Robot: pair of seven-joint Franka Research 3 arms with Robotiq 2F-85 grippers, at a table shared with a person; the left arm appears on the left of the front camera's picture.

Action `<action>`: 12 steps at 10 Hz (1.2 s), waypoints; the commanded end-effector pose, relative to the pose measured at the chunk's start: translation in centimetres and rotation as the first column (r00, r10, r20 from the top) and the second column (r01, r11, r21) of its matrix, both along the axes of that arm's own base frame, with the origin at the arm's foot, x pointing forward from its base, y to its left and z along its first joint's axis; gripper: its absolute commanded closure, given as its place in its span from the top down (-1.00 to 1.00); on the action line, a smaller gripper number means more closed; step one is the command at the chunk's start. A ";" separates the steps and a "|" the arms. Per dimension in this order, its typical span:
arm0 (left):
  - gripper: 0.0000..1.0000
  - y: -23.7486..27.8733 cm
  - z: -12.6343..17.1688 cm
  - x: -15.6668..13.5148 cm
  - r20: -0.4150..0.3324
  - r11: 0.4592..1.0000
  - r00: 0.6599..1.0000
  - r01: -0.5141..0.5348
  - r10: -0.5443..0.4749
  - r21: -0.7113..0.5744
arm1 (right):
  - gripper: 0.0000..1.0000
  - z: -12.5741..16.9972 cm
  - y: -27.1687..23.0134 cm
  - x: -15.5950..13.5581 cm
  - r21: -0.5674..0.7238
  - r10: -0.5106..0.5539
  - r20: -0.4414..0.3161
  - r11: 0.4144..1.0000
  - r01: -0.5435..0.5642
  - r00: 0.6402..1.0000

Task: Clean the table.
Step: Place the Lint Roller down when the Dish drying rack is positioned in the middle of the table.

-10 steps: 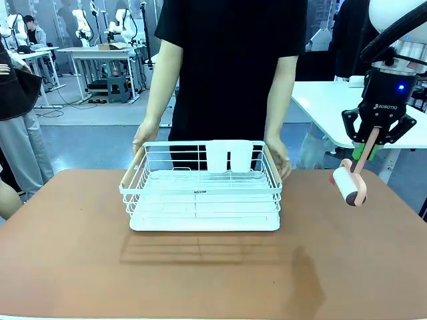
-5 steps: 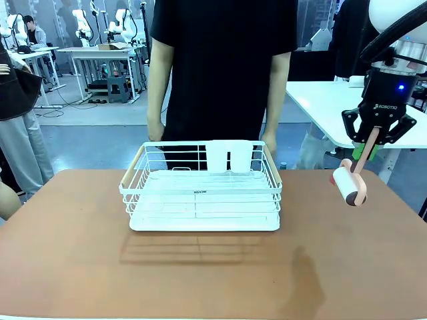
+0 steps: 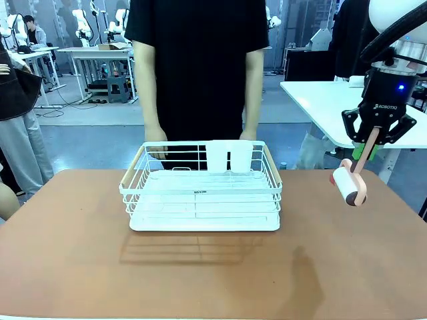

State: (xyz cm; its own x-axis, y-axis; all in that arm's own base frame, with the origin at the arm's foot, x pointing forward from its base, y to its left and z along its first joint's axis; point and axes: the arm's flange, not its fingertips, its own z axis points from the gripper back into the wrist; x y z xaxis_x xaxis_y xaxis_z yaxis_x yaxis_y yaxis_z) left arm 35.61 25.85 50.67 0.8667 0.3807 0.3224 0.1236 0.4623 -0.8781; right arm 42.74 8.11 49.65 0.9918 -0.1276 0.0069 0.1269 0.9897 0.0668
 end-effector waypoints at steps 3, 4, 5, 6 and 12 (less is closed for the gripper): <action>1.00 0.1 0.2 -0.2 0.013 1.000 1.000 0.002 -0.001 -0.009 | -0.58 0.0 0.0 0.0 0.000 0.000 0.000 1.000 0.000 1.000; 1.00 0.1 0.2 -0.2 0.013 1.000 1.000 0.002 -0.001 -0.009 | -0.58 -0.4 0.3 2.0 -0.022 -0.387 -0.022 0.922 0.387 0.922; 1.00 0.1 0.2 -0.2 0.013 1.000 1.000 0.002 -0.001 -0.009 | -0.58 -0.5 0.9 2.4 0.005 -0.561 -0.086 0.826 0.563 0.823; 1.00 0.1 0.2 -0.2 0.013 1.000 1.000 0.002 -0.001 -0.009 | -0.58 -1.0 1.1 2.7 0.013 -0.693 -0.110 0.716 0.698 0.713; 1.00 0.1 0.2 -0.2 0.013 1.000 1.000 0.002 -0.001 -0.009 | -0.58 -4.3 0.1 4.7 0.194 -0.992 -0.017 0.120 0.974 0.126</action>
State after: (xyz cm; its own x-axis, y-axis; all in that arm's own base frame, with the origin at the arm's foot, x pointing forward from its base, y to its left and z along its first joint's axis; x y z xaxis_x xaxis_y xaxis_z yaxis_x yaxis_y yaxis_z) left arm 35.60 25.86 50.67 0.8666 0.3808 0.3223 0.1235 0.4623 -0.8781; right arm 47.66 6.77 47.22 0.1049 -0.9859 -0.1303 0.9754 0.0765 0.2068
